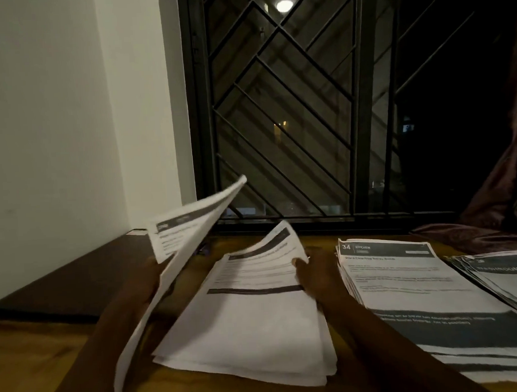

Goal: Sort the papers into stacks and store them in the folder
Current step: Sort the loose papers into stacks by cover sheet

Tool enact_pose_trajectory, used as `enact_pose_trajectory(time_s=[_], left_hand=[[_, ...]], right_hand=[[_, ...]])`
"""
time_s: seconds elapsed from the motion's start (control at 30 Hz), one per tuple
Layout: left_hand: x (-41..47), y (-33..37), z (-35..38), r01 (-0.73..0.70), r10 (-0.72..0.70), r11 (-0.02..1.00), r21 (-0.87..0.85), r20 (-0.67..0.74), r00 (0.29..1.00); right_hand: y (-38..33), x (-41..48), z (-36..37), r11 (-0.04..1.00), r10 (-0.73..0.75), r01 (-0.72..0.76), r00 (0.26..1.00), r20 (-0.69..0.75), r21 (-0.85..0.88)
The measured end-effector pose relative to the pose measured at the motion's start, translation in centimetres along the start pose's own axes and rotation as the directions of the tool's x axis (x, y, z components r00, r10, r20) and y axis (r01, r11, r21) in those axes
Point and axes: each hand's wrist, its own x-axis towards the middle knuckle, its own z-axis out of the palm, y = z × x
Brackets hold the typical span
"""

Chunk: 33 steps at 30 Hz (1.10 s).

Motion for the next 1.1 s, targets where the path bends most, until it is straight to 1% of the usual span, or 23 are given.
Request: enact_pose_trajectory(time_s=[0.07, 0.13, 0.2, 0.27, 0.3, 0.37, 0.47, 0.5, 0.57, 0.63, 0.7, 0.77, 0.83, 0.9, 0.93, 0.97, 1.0, 1.07, 1.1], left_hand=[[0.0, -0.7, 1.2, 0.002, -0.001, 0.99, 0.143, -0.008, 1.0], [0.1, -1.1, 2.0, -0.043, 0.035, 0.955, 0.294, 0.033, 0.999], [-0.1, -1.0, 2.7, -0.101, 0.078, 0.936, 0.337, 0.08, 0.994], [0.1, -1.3, 3.0, -0.112, 0.078, 0.931, 0.346, 0.111, 0.991], [0.4, -1.5, 3.2, -0.135, 0.097, 0.916, 0.378, 0.118, 0.988], [1.2, -2.0, 3.5, -0.172, 0.126, 0.878, 0.448, 0.13, 0.983], [2.6, -2.6, 4.7, -0.175, 0.159, 0.81, 0.56, 0.078, 0.984], [2.8, -2.6, 5.1, -0.18, 0.17, 0.77, 0.612, 0.074, 0.983], [3.2, -2.7, 5.8, -0.198, 0.187, 0.723, 0.662, 0.089, 0.978], [3.9, -3.3, 6.0, -0.185, 0.181, 0.739, 0.647, 0.074, 0.981], [4.0, -3.4, 5.9, -0.18, 0.196, 0.804, 0.567, 0.033, 0.98], [4.5, -3.5, 5.4, -0.14, 0.169, 0.865, 0.481, -0.017, 0.985], [6.6, -4.9, 3.7, -0.086, 0.099, 0.915, 0.395, -0.014, 0.995], [12.4, -10.1, 0.3, 0.007, -0.037, 0.94, 0.341, 0.08, 0.996], [15.1, -12.6, -1.3, 0.034, -0.074, 0.947, 0.32, 0.113, 0.991], [15.8, -13.3, -2.2, 0.057, -0.107, 0.952, 0.302, 0.153, 0.982], [14.6, -12.5, -2.1, 0.065, -0.125, 0.954, 0.292, 0.192, 0.973], [9.7, -7.9, -0.1, 0.074, -0.142, 0.966, 0.248, 0.268, 0.953], [7.4, -5.8, 1.1, 0.071, -0.149, 0.97, 0.232, 0.338, 0.929]], right_hand=[[0.4, -0.5, 0.7, 0.995, -0.005, 0.01, 0.998, 0.058, -0.097], [0.3, -0.8, 0.6, 0.982, 0.04, -0.022, 0.995, 0.092, -0.187], [0.0, -0.5, -0.1, 0.971, 0.071, -0.049, 0.994, 0.088, -0.232], [-0.6, 0.1, -1.0, 0.964, 0.112, -0.089, 0.991, 0.079, -0.253], [-0.9, 0.4, -1.5, 0.958, 0.129, -0.103, 0.988, 0.085, -0.267], [-1.0, 1.1, -1.9, 0.946, 0.165, -0.12, 0.978, 0.129, -0.3], [-1.5, 1.3, -2.0, 0.935, 0.197, -0.111, 0.953, 0.23, -0.338], [-1.6, 1.4, -1.9, 0.936, 0.206, -0.114, 0.945, 0.255, -0.334], [-1.8, 1.3, -1.8, 0.941, 0.207, -0.115, 0.94, 0.272, -0.318], [-1.7, 1.3, -1.6, 0.954, 0.206, -0.128, 0.937, 0.282, -0.271], [-1.4, 1.3, -1.3, 0.964, 0.215, -0.156, 0.933, 0.287, -0.215], [-0.9, 1.3, -1.2, 0.97, 0.23, -0.197, 0.937, 0.264, -0.146], [-0.7, 1.4, -1.2, 0.965, 0.261, -0.249, 0.937, 0.233, -0.081], [-0.2, 1.6, -1.3, 0.961, 0.277, -0.268, 0.936, 0.217, -0.072], [-0.1, 1.7, -1.4, 0.961, 0.276, -0.263, 0.935, 0.221, -0.087], [0.0, 1.8, -1.3, 0.962, 0.271, -0.255, 0.935, 0.227, -0.099], [0.0, 1.7, -1.3, 0.96, 0.276, -0.257, 0.932, 0.237, -0.109], [0.2, 1.7, -1.2, 0.955, 0.294, -0.275, 0.921, 0.257, -0.108], [0.3, 1.7, -1.0, 0.956, 0.291, -0.27, 0.918, 0.269, -0.115]])
